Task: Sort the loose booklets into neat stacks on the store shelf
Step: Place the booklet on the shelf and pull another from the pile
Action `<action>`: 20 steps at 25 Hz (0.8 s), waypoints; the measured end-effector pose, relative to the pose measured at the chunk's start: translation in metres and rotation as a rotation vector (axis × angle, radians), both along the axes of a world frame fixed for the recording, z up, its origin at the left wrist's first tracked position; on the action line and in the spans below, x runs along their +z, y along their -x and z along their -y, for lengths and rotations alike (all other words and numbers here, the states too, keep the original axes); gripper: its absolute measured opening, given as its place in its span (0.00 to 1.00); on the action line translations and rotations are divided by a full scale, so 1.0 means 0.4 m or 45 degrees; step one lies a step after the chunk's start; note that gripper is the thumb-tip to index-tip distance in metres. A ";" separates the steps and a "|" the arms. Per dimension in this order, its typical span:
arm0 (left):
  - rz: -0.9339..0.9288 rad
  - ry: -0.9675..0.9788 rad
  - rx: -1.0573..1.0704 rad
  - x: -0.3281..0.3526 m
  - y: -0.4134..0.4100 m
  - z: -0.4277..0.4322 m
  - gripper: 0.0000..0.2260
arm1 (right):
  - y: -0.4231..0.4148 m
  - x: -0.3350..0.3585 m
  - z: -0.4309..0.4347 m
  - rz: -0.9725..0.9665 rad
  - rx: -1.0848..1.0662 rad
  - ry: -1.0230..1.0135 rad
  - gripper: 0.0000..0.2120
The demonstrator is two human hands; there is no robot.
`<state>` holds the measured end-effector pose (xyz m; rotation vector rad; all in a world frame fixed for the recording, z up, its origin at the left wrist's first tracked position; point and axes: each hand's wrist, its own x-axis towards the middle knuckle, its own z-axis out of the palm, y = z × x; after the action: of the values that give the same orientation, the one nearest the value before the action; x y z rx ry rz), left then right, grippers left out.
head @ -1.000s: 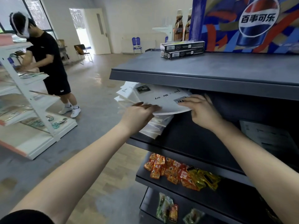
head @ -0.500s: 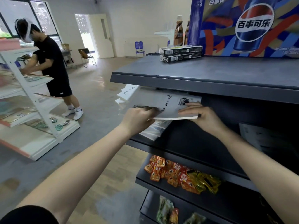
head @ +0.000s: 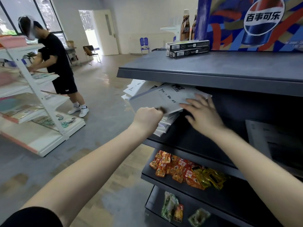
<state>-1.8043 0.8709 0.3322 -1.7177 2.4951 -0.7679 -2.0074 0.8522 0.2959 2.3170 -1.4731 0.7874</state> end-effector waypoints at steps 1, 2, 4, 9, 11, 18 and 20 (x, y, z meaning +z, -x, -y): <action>-0.010 0.008 -0.001 0.010 0.026 -0.013 0.17 | -0.039 -0.003 -0.002 -0.024 0.003 0.006 0.24; -0.060 0.008 -0.022 0.014 0.049 -0.020 0.15 | -0.076 -0.004 -0.004 0.007 0.004 -0.034 0.23; -0.143 -0.044 -0.049 0.019 0.083 -0.037 0.12 | -0.124 -0.005 -0.001 0.157 -0.032 -0.146 0.22; -0.329 0.025 -0.183 -0.006 0.014 -0.045 0.15 | -0.042 -0.028 0.035 0.347 0.207 -0.053 0.25; -0.394 0.203 -0.352 -0.030 -0.045 -0.028 0.15 | 0.011 -0.022 0.049 0.366 0.320 -0.081 0.23; -0.418 0.168 -0.461 -0.120 -0.121 0.034 0.28 | 0.067 -0.048 0.021 0.286 0.292 -0.023 0.34; -0.409 0.193 -0.435 -0.134 -0.085 0.018 0.31 | 0.077 -0.064 -0.020 0.566 0.169 0.085 0.30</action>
<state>-1.7703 0.8637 0.2788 -1.5858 3.0787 -0.7682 -2.0382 0.8601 0.2702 2.3050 -1.4331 1.4407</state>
